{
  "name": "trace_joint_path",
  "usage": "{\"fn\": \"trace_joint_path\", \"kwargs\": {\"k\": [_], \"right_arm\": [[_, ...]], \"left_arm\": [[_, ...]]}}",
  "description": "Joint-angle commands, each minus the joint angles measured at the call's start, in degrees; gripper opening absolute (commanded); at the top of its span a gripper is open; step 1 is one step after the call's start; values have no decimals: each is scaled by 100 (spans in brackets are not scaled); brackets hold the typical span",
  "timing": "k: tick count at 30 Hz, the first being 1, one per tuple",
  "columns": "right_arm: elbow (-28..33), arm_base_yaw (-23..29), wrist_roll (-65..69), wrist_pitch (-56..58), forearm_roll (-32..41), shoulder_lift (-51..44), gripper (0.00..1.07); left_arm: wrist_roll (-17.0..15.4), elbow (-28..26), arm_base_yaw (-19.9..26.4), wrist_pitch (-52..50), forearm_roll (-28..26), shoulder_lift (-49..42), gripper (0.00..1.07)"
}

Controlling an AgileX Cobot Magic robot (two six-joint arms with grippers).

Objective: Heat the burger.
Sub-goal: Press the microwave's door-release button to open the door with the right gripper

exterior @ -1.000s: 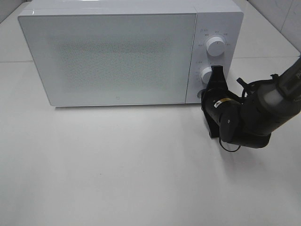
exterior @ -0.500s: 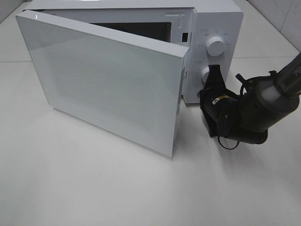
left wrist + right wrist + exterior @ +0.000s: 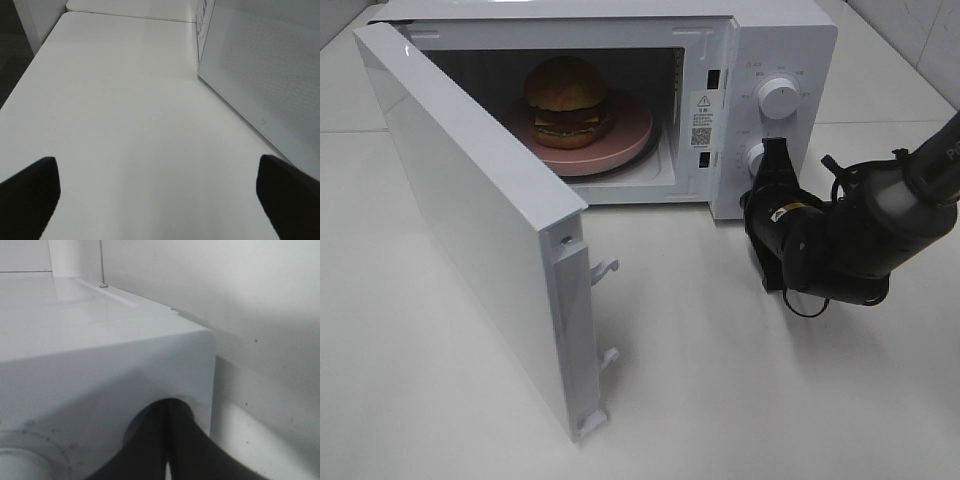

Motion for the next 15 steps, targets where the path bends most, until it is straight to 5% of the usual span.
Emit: {"fn": "trace_joint_path", "kwargs": {"k": [1,15], "right_arm": [[-258,-235,172,-934,-160,-80,0],[659,57,516,-728,-470,-487,0]], "left_arm": [[0,6,17,-86,6,-23,101],[0,6,17,-86,6,-23,101]]}}
